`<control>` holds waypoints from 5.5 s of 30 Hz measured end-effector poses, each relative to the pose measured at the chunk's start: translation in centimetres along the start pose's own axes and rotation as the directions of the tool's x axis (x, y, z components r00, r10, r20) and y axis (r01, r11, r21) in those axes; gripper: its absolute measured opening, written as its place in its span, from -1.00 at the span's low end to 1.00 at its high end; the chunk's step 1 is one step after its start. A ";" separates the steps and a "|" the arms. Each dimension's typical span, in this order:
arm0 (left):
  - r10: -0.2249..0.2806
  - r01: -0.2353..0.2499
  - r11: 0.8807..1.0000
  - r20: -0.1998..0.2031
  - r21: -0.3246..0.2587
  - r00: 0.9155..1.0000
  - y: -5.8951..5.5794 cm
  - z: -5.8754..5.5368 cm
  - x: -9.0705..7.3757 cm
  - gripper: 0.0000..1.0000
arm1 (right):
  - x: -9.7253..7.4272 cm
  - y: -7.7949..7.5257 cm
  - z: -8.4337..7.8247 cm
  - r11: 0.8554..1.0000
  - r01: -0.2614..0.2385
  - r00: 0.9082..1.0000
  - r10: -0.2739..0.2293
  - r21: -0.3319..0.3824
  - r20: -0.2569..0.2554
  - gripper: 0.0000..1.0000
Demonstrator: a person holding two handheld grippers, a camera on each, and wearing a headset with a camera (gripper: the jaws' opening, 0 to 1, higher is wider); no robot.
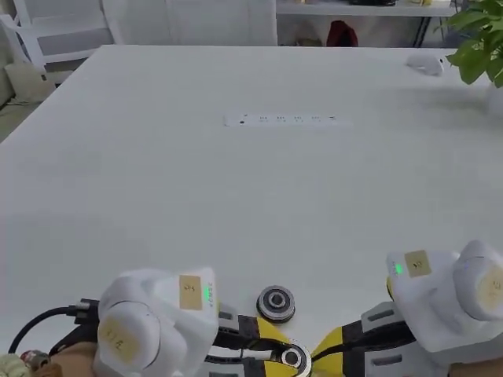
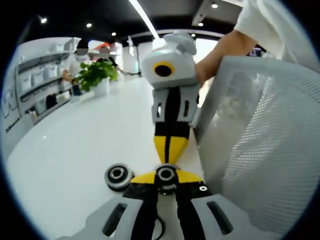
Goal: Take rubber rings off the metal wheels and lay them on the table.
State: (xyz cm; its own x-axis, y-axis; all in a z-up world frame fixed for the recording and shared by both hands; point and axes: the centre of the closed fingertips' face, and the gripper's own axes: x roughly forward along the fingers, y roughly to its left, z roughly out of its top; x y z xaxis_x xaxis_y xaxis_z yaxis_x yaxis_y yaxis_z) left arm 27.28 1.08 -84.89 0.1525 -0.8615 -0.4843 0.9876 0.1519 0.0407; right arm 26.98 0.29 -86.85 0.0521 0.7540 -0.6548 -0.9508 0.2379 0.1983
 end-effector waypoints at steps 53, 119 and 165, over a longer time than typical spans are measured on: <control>0.012 -0.012 1.000 -0.003 0.021 1.000 -0.1 0.1 0.2 -0.73 | -0.9 0.6 2.3 0.780 -0.259 0.953 0.109 0.569 0.284 -1.00; 0.007 -0.005 0.999 -0.034 0.053 0.999 -0.2 0.0 0.1 -0.73 | -1.6 1.1 3.7 0.749 -0.334 0.920 0.128 0.572 0.369 -1.00; -0.024 0.023 0.999 0.013 0.039 1.000 -0.1 5.0 -3.5 -0.13 | -2.0 1.6 2.1 0.853 -0.202 0.971 0.110 0.481 0.213 -1.00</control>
State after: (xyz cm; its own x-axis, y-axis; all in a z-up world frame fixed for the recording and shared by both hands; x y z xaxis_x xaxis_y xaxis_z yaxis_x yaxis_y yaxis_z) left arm 26.87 1.70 -78.82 0.1295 -0.8710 -0.4739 0.9916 0.1127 0.0638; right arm 25.97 0.45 -83.72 0.0106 0.8886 -0.4586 -0.6748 0.3448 0.6525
